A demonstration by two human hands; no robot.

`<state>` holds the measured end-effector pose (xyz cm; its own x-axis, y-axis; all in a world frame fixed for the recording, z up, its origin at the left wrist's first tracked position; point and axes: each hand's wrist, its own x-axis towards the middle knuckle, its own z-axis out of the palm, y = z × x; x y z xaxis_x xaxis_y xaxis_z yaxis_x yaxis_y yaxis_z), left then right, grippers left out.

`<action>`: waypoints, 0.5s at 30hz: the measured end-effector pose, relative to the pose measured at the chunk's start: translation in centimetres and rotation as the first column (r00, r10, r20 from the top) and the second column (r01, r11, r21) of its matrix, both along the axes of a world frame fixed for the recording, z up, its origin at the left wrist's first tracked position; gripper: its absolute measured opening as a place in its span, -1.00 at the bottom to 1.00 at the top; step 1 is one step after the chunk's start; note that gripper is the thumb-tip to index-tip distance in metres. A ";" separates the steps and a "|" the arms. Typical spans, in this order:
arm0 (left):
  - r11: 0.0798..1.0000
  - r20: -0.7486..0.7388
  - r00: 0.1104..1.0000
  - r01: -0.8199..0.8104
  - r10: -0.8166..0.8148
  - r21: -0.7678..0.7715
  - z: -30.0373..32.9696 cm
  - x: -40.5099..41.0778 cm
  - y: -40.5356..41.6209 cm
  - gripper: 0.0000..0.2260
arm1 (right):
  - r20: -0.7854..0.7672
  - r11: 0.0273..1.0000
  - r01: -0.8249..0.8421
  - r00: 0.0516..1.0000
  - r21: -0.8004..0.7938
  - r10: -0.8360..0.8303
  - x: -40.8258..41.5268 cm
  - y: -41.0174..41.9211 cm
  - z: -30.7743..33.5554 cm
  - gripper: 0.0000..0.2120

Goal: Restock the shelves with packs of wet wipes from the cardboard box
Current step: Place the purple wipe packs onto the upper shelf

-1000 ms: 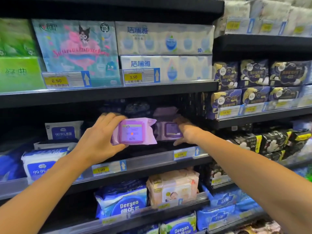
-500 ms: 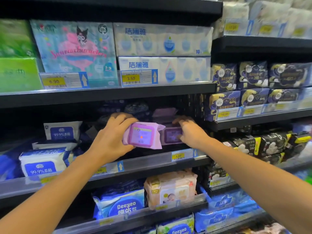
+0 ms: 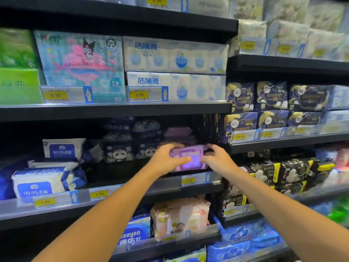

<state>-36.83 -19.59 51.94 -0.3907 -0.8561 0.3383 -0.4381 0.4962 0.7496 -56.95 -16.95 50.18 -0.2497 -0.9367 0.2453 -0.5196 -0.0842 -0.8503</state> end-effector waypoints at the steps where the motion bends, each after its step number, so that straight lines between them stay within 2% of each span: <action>1: 0.998 -0.011 1.000 0.025 -0.025 0.062 0.1 -0.3 0.1 -0.55 | -0.041 0.999 0.002 0.999 0.049 0.000 -0.1 0.0 -0.2 -0.44; 5: 0.987 0.083 0.996 -0.051 0.039 0.150 0.0 0.3 0.5 -0.51 | -0.164 0.998 0.003 0.986 0.058 0.007 -0.1 0.6 -0.6 -0.39; 9: 0.974 0.137 0.969 -0.215 0.204 0.068 -0.2 2.2 0.9 -0.71 | -0.307 0.999 0.013 0.952 0.045 0.002 -0.8 1.5 -0.9 -0.39; 12: 0.984 0.213 0.966 -0.166 0.148 0.069 -1.1 2.5 1.1 -0.79 | -0.363 0.996 -0.026 0.930 0.088 0.056 -1.0 1.6 -1.5 -0.59; 14: 0.995 0.302 0.950 -0.093 0.076 0.041 -1.5 2.2 1.5 -0.72 | -0.387 0.996 -0.049 0.919 0.078 0.075 -0.9 1.6 -2.0 -0.73; 15: 0.998 0.366 0.929 -0.058 0.045 0.025 -1.5 2.0 1.7 -0.68 | -0.395 0.996 -0.049 0.916 0.072 0.073 -0.8 1.6 -2.2 -0.70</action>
